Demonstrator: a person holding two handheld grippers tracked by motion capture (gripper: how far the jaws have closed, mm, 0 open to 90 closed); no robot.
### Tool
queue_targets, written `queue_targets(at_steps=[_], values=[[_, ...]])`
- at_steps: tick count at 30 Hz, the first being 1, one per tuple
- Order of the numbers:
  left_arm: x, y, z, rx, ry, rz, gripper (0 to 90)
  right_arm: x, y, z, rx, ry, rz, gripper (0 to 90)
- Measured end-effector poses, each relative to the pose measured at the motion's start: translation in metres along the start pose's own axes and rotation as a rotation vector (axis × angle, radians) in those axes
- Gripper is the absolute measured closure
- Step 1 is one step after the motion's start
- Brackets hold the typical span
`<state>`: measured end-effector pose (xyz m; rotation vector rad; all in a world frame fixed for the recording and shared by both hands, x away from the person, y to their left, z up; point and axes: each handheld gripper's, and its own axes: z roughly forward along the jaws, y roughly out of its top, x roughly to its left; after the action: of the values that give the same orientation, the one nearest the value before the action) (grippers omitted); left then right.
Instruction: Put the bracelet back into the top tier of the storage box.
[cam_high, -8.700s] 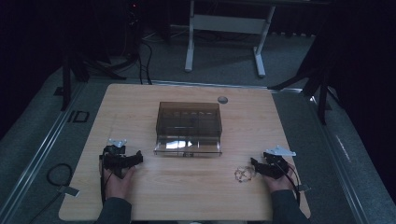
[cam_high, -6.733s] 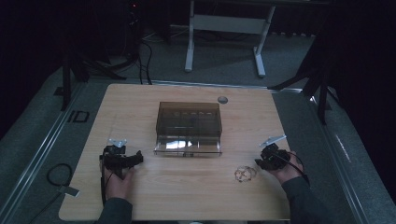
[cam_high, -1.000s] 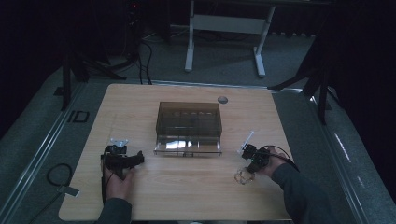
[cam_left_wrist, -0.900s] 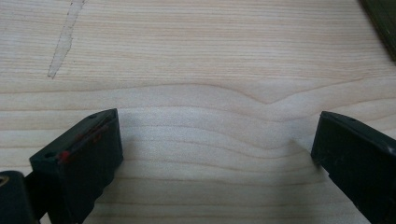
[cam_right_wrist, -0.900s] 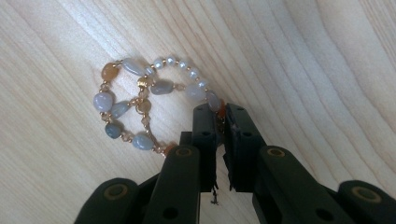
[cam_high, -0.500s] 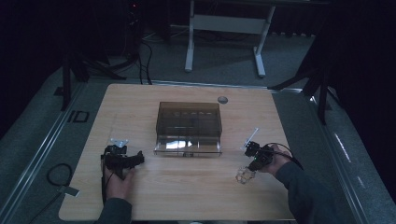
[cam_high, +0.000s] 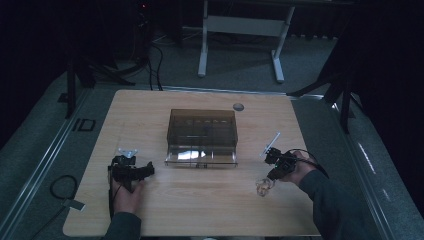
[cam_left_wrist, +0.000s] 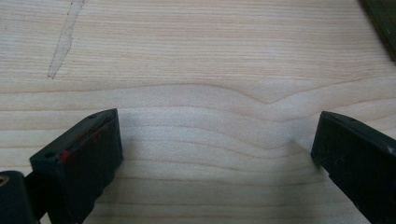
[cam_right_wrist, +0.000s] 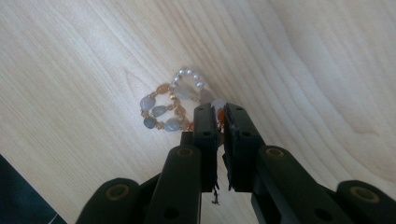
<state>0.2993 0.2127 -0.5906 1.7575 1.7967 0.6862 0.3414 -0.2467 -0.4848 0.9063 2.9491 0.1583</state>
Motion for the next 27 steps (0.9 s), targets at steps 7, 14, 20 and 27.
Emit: queue_targets(at_steps=[7, 14, 20, 27], values=[[0.000, 0.000, 0.000, -0.001, 0.000, -0.001, 2.0, -0.001, 0.002, -0.019, -0.016, -0.003, -0.014, 83.8], [0.000, 0.000, 0.000, 0.000, 0.000, 0.000, 2.0, 0.001, 0.006, -0.036, -0.012, -0.021, -0.040, 83.8], [0.000, 0.000, 0.000, -0.003, 0.000, -0.004, 2.0, 0.002, 0.009, -0.049, -0.013, -0.033, -0.051, 83.9], [0.000, 0.000, 0.000, -0.004, 0.000, -0.005, 2.0, 0.003, 0.011, -0.059, -0.019, -0.041, -0.062, 83.9]])
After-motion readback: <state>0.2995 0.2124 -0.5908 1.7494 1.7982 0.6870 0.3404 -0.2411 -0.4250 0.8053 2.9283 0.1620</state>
